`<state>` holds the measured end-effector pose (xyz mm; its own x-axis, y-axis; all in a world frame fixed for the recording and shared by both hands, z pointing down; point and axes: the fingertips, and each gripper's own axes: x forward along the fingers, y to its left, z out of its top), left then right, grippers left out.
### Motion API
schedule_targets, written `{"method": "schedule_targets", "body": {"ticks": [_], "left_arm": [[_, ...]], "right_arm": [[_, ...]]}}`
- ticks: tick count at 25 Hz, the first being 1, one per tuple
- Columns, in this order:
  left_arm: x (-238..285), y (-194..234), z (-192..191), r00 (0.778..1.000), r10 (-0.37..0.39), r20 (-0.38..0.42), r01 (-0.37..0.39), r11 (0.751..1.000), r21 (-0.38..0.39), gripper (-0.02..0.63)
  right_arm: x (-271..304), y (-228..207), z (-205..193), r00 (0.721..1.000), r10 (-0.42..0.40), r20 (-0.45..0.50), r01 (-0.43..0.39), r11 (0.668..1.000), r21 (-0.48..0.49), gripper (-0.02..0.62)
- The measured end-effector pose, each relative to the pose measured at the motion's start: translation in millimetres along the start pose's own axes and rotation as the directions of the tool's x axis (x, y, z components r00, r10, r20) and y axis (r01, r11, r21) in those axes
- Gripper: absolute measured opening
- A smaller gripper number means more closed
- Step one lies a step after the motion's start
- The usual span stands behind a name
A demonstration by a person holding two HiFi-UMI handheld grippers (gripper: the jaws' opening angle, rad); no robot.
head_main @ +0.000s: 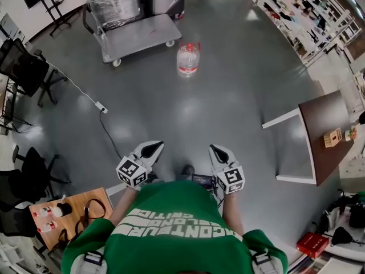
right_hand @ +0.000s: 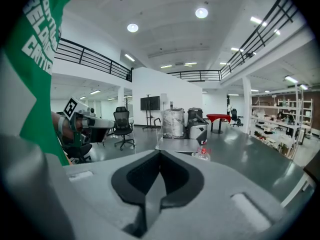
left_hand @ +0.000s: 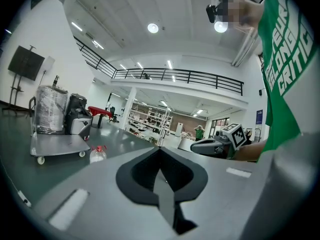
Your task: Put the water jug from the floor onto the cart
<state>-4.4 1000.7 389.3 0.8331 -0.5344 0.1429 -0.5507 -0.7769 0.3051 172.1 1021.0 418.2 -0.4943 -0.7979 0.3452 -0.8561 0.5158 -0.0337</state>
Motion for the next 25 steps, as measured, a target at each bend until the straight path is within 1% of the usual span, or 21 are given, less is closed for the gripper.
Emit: {"method": "schedule_targets", "body": {"ticks": [6,11,14,18,22,25], "left_arm": [[31,-8,-3,1.0,-0.009,-0.006,0.008,1.0,-0.013,0.014],[63,-22,-7,0.999,-0.03,-0.034,0.03,1.0,0.003,0.014],[76,-33,-11,0.998,-0.03,-0.061,0.031,0.999,0.017,0.014],[83,-41,-15,0.996,-0.005,-0.084,0.007,1.0,0.026,0.014],[76,-34,-23,0.994,0.035,-0.099,-0.035,0.999,0.004,0.014],[74,-25,-26,0.994,0.04,-0.105,-0.041,0.999,-0.007,0.014]], "right_arm": [[-10,-23,-3,1.0,-0.006,0.011,0.006,1.0,-0.003,-0.008],[-17,-48,-9,1.0,-0.003,-0.001,0.003,1.0,-0.018,-0.008],[-23,-64,-13,1.0,0.012,-0.006,-0.013,1.0,-0.015,-0.008],[-24,-80,-14,0.999,0.043,-0.006,-0.043,0.999,-0.016,-0.008],[-11,-79,-20,0.996,0.081,-0.023,-0.081,0.997,-0.012,-0.008],[2,-76,-21,0.995,0.095,-0.031,-0.095,0.995,-0.01,-0.008]]}}
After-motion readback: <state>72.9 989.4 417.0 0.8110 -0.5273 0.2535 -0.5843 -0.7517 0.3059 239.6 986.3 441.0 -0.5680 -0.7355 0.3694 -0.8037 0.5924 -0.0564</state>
